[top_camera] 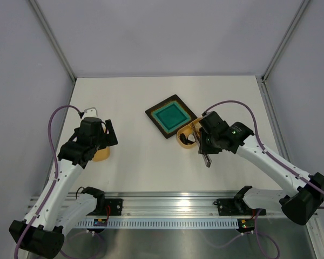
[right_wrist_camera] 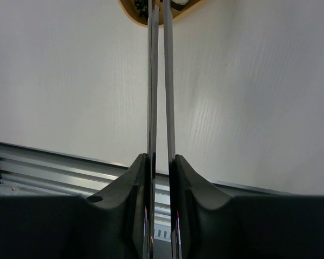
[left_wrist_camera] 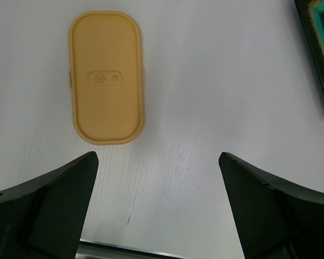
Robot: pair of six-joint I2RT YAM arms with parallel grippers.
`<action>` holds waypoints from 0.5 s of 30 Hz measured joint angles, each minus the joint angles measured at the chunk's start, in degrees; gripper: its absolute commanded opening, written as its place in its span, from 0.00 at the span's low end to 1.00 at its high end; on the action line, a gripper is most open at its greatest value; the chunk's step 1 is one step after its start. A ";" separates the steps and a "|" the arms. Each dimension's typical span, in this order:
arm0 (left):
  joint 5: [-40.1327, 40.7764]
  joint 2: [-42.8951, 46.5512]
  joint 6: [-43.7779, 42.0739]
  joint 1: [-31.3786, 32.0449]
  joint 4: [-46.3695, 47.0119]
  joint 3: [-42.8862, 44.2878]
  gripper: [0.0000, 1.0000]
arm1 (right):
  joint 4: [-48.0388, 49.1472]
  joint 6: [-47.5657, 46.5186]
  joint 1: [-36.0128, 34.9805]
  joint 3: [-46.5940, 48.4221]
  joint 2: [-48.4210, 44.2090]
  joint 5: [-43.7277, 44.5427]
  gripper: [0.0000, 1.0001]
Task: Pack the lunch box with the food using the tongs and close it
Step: Adjust the fake food in the packing box.
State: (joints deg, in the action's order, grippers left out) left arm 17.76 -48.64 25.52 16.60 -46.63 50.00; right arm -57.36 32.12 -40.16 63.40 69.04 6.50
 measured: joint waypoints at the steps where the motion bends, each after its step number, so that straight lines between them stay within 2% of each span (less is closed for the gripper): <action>1: 0.02 0.00 0.00 0.00 0.00 0.00 0.99 | 0.04 -0.02 -0.11 0.59 -0.28 -0.02 0.05; 15: 0.04 0.02 0.00 0.00 -0.04 0.00 0.99 | 0.07 -0.20 -2.89 2.29 3.23 0.09 0.05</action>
State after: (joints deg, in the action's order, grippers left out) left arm 17.80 -48.62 25.52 16.60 -46.68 50.00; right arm -57.30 31.92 -43.05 65.69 72.27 6.59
